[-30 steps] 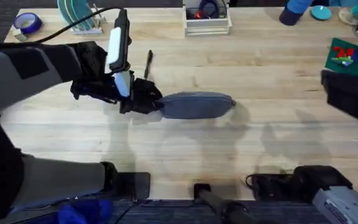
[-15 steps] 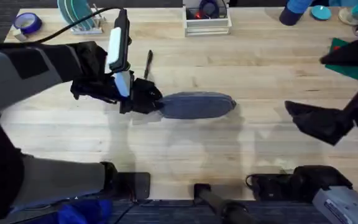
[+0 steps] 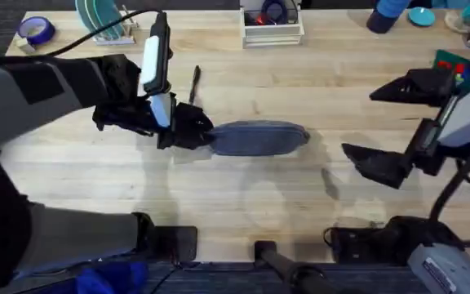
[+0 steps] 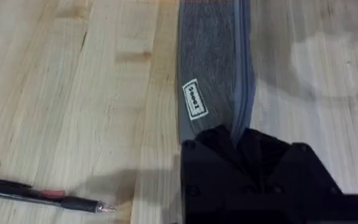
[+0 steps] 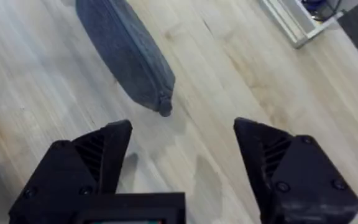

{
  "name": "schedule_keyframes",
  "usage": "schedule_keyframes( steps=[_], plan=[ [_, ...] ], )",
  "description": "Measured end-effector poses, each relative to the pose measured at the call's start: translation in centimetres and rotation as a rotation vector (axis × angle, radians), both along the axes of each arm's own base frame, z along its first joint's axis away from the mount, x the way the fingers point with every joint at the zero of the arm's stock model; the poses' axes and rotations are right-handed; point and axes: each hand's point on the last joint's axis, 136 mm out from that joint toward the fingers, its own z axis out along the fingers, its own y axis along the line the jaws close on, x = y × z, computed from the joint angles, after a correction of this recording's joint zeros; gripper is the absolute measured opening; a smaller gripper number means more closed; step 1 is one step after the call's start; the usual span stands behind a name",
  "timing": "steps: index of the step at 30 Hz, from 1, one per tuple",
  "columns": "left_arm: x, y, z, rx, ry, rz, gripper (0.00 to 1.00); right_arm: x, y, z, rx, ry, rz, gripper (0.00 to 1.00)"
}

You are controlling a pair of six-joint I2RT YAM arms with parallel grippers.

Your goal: Unzip the bag, pick up the pens from the table one at a time and place them inside, then zip the bag closed.

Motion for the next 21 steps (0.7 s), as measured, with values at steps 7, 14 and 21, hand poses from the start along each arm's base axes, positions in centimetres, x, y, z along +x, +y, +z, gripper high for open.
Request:
schedule_keyframes(
  steps=[7,14,21],
  plan=[
    [0.0,0.0,0.0,0.0,-0.001,0.0,0.043,0.7,0.0,-2.5,0.102,0.042,0.067,0.996],
    [0.0,0.0,0.0,0.0,0.0,0.0,0.042,1.8,0.4,-5.2,0.128,0.085,0.212,0.996],
    [0.0,0.0,0.0,0.0,0.0,0.0,0.042,3.4,0.5,-8.3,0.161,0.121,0.304,0.996]
  ],
)
